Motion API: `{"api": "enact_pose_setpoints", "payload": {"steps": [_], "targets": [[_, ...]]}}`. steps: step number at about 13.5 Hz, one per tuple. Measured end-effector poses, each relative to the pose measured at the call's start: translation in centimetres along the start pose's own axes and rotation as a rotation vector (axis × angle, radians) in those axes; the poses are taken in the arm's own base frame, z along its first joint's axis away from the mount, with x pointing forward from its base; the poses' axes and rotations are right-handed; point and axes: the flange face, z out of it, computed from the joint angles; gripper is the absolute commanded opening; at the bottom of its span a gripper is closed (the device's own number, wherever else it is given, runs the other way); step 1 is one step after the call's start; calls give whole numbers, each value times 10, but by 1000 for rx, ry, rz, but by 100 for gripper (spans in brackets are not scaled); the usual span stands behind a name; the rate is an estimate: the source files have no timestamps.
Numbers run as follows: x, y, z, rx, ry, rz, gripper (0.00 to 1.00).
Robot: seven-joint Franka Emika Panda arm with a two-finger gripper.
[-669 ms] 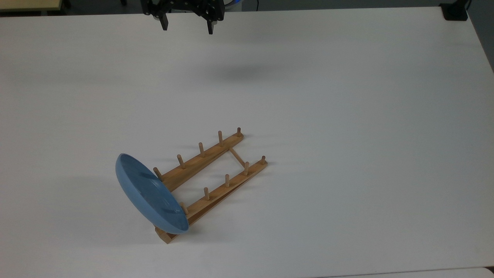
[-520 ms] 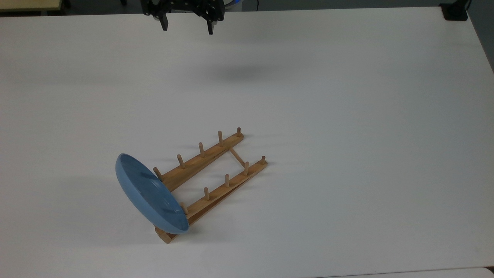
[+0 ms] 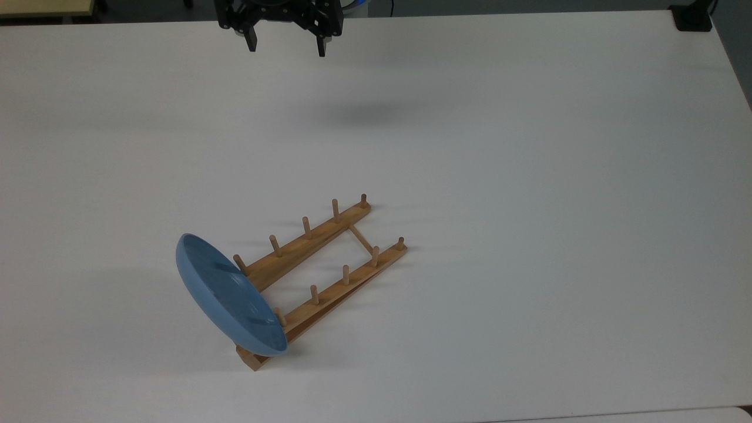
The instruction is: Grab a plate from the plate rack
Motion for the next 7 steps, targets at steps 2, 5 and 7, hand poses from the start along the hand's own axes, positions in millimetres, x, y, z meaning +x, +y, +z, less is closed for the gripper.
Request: {"api": "enact_pose_setpoints", "payload": {"steps": [2, 5, 7], "targets": [[4, 0, 1, 0, 18, -4, 100], [20, -1, -2, 2, 107, -3, 100], [36, 1, -3, -1, 193, 1, 100]]}}
